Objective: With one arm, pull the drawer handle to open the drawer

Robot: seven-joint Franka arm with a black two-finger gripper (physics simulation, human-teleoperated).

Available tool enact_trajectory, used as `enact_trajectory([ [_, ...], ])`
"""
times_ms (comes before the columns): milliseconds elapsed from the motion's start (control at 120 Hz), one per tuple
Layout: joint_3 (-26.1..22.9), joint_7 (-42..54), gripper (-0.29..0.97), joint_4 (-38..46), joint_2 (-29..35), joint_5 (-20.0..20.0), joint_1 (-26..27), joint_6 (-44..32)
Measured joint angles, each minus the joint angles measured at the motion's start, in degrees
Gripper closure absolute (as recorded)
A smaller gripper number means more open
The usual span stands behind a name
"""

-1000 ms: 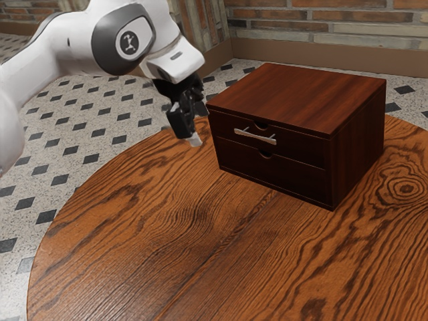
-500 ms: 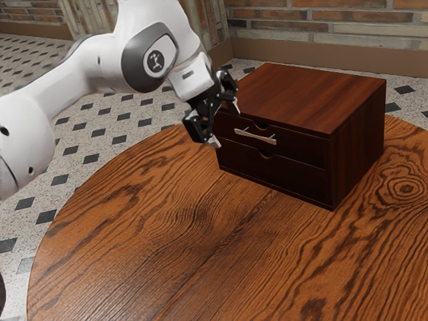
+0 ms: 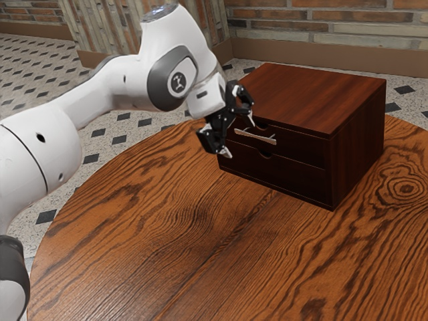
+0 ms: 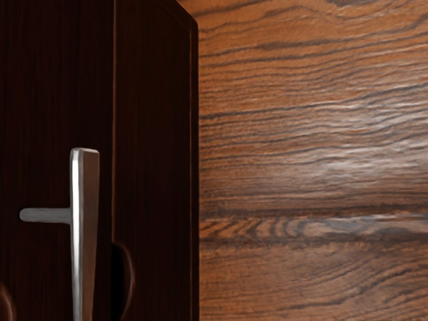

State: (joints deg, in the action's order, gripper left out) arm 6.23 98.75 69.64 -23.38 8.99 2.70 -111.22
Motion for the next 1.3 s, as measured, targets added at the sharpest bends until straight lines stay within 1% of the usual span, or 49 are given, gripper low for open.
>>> enact_trajectory([
  [225,-0.3,1.3,0.00,-0.3,-1.0,0.9,-0.3,-1.9],
  [817,-0.3,2.4,0.00,-0.2,-3.1,1.0,-0.4,-3.7],
  [875,-0.3,2.4,0.02,-0.2,-3.1,1.0,-0.2,-3.8],
  [1067,-0.3,2.5,0.16,-0.3,-3.1,1.0,-0.1,-3.9],
  [1300,-0.3,2.5,0.23,-0.2,-3.1,1.0,-0.2,-4.0],
])
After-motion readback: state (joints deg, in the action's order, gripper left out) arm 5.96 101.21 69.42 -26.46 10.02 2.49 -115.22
